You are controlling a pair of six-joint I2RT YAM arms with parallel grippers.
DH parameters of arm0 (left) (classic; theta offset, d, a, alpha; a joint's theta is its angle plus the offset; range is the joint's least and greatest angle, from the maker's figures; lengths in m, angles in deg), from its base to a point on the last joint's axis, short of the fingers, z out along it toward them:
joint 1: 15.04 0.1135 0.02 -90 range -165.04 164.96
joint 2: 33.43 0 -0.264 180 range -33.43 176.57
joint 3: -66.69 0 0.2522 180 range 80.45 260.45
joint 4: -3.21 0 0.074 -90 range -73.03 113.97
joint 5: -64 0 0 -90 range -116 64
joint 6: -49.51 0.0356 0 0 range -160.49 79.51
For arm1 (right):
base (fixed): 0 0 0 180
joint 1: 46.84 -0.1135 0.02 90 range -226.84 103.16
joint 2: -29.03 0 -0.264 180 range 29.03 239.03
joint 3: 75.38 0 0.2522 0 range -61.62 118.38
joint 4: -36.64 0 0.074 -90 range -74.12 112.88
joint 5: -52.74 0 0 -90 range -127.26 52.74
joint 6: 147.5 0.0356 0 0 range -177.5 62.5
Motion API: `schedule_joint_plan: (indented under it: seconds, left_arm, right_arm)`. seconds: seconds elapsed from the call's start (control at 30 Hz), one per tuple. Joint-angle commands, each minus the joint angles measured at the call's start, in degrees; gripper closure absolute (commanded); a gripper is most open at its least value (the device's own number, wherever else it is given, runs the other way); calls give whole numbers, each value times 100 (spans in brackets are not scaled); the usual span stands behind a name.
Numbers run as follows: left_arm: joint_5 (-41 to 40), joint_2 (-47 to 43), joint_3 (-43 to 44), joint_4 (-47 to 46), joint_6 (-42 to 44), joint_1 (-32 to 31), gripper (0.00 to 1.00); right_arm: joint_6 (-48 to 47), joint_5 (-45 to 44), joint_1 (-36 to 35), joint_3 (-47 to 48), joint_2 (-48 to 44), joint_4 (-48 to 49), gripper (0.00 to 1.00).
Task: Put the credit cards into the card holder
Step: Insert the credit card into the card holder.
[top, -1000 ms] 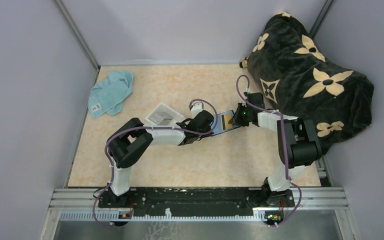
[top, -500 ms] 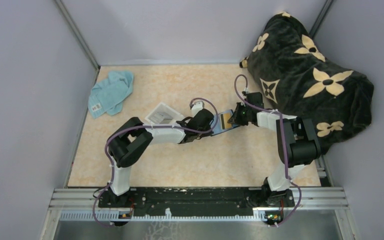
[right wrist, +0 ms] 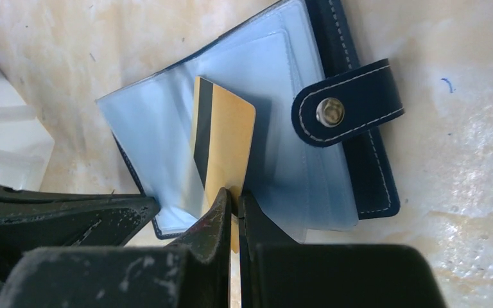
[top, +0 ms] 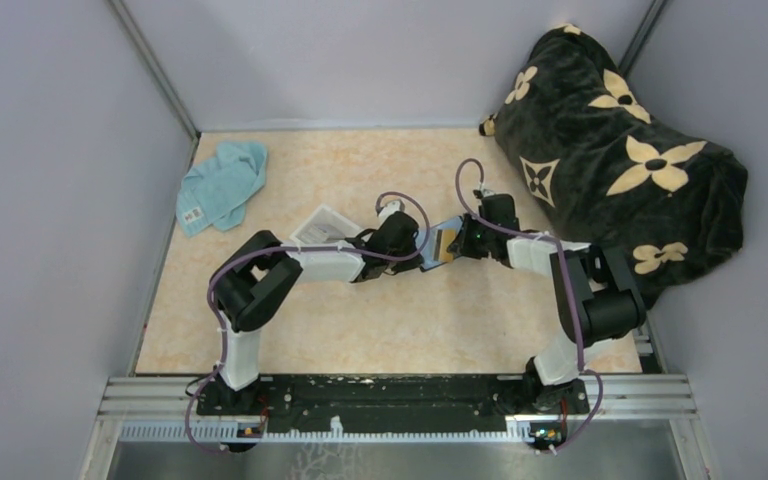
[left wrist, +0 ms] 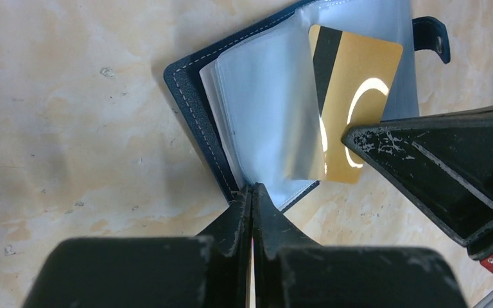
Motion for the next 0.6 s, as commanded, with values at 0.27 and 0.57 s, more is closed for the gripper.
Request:
schedule_joint_plan:
  seconds: [0.27, 0.57]
  left_arm:
    - [-1133, 976, -644, 2298, 339, 411, 89]
    - [-1331, 935, -481, 2587, 271, 508, 77]
  right_arm:
    - [-158, 146, -351, -413, -253, -1004, 100]
    - [-126, 184, -352, -328, -75, -811, 100]
